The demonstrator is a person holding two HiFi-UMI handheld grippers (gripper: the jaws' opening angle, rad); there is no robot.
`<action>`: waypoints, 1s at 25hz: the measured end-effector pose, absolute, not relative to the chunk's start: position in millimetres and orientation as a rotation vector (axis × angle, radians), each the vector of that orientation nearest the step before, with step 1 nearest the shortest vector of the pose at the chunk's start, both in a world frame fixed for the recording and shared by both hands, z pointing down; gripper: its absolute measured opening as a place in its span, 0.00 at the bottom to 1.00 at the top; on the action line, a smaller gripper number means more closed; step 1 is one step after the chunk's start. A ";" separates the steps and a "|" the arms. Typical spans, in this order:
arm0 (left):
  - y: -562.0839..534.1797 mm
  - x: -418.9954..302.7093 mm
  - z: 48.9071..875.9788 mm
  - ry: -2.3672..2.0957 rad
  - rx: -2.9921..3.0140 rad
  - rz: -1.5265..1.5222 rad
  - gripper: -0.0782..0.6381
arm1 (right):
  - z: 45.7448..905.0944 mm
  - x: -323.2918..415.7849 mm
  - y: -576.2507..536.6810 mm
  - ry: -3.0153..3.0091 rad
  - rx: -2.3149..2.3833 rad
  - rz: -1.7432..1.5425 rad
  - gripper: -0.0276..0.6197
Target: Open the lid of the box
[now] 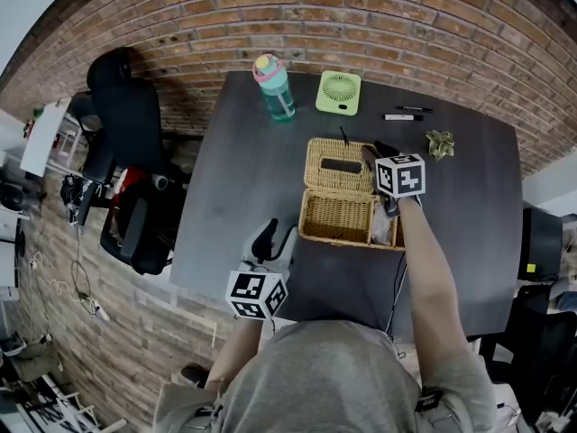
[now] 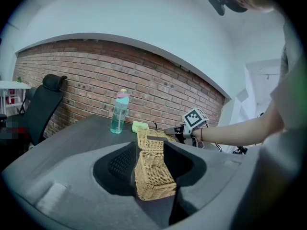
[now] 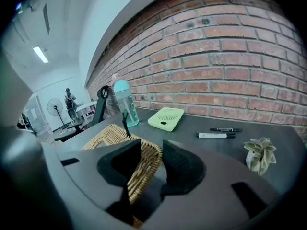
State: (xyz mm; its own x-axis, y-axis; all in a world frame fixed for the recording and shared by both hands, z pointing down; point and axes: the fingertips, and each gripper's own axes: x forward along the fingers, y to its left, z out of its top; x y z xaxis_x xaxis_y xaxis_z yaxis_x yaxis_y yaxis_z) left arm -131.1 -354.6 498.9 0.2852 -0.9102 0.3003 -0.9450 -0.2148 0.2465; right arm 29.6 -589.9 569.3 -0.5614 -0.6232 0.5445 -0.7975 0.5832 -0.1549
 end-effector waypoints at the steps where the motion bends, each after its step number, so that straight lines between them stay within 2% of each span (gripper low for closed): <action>1: -355.0 -130.9 499.2 -1.672 2.183 0.128 0.35 | 571.5 29.6 -590.4 -2.375 1.139 0.552 0.25; 13: -355.2 -136.0 499.9 -1.673 2.179 0.138 0.35 | 594.2 29.9 -593.6 -2.312 1.147 0.640 0.25; 25: -348.4 -137.5 499.3 -1.671 2.184 0.138 0.35 | 588.3 32.5 -593.6 -2.288 1.213 0.590 0.26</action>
State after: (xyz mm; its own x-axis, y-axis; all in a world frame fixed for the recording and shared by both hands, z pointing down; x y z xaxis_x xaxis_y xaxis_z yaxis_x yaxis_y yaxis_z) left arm -137.5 -348.4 499.3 0.2859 -0.9079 0.3064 -0.9460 -0.2164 0.2414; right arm 32.5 -593.6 588.3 -0.4913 -0.6373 0.5937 -0.8450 0.5141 -0.1474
